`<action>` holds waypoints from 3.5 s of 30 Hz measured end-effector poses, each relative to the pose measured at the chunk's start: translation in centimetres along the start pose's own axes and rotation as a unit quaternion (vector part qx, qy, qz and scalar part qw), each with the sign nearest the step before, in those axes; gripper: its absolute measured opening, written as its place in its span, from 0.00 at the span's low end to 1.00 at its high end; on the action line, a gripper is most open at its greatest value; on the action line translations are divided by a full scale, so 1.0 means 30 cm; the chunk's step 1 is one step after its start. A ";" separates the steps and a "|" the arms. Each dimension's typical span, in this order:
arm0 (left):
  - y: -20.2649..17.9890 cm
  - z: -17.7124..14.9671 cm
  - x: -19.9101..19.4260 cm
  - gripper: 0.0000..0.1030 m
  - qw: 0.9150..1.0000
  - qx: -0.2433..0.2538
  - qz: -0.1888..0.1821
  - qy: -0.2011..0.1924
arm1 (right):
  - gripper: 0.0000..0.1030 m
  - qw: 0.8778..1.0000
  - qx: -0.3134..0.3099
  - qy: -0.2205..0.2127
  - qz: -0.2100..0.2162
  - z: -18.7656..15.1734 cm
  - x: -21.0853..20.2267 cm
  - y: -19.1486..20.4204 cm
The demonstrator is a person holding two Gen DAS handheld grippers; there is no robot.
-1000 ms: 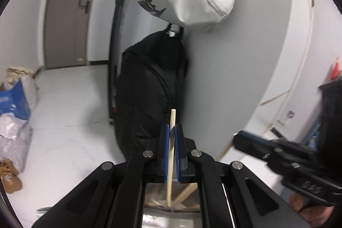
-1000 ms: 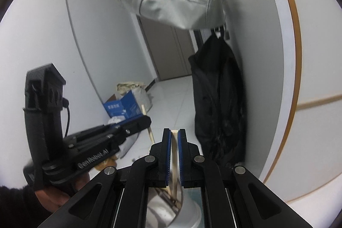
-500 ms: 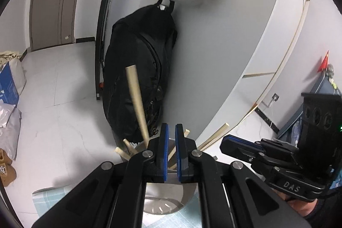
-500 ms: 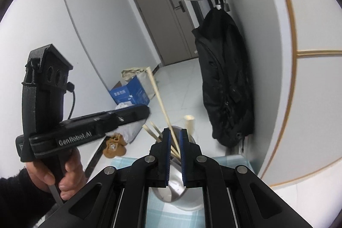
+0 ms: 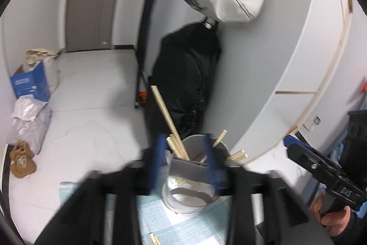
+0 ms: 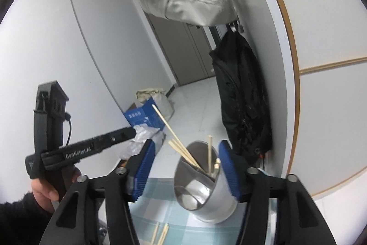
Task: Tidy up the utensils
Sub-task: 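Lower the chopsticks into the holder and open both grippers, then withdraw both open grippers and lower them toward the remaining chopsticks, then pinch one chopstick from the cloth with the right gripper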
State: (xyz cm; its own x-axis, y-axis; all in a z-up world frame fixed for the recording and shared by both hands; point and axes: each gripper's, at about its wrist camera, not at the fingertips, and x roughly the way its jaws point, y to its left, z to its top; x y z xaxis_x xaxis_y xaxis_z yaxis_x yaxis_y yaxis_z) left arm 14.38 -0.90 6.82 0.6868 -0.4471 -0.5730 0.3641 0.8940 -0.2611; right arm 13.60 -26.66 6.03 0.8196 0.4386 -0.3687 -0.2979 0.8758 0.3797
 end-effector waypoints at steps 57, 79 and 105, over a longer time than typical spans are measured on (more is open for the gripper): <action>0.277 -0.533 0.046 0.83 0.977 -0.105 0.187 0.000 | 0.63 0.970 -0.036 0.237 -0.028 -0.648 0.289 0.154; 0.424 -0.507 0.036 0.83 0.959 -0.206 0.194 0.009 | 0.23 0.924 -0.127 0.352 -0.078 -0.706 0.518 0.257; 0.484 -0.519 0.023 0.83 0.951 -0.245 0.188 0.020 | 0.06 0.904 -0.158 0.377 -0.126 -0.687 0.542 0.272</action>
State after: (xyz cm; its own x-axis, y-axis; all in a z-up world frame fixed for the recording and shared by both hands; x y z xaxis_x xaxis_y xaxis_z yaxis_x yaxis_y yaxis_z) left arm 10.34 12.23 -9.45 0.6823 -0.1003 -0.7241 -0.2468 0.9008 -0.3573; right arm 14.41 -8.22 -14.36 0.3501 0.1257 -0.9282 -0.3718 0.9282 -0.0145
